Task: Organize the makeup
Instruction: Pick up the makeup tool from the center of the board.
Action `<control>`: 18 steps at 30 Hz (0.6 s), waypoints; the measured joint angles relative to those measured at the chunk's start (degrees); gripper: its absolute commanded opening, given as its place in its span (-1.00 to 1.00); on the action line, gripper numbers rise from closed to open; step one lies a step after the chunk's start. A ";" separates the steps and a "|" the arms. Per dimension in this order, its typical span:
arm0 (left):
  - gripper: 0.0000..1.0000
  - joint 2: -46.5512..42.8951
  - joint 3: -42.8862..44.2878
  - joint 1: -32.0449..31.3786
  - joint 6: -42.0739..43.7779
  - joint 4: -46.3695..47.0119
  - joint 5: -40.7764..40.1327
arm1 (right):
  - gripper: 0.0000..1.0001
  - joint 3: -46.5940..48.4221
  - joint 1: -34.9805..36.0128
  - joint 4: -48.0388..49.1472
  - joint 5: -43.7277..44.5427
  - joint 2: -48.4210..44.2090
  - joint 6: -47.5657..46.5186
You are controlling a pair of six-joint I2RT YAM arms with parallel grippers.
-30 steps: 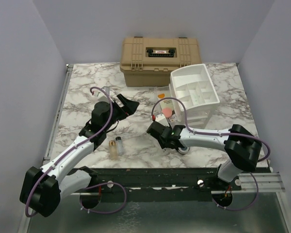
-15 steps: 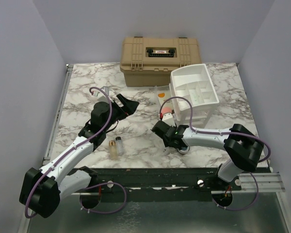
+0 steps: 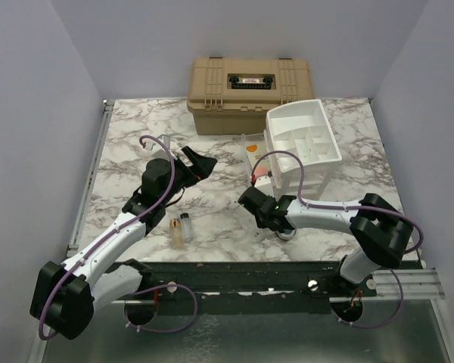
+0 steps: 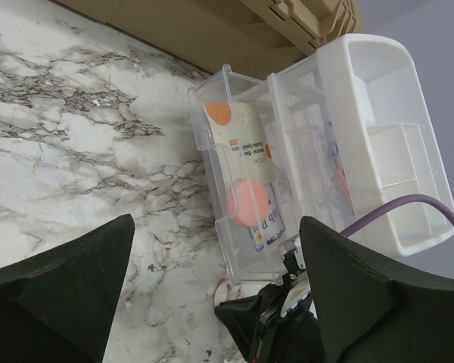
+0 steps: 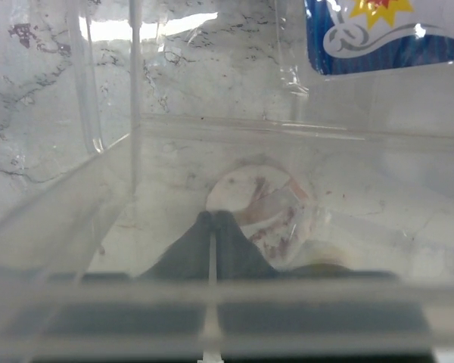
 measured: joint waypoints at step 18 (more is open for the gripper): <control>0.84 0.00 0.00 0.00 0.02 0.00 0.00 | -0.99 6.05 0.85 -6.01 -5.73 -7.02 -3.48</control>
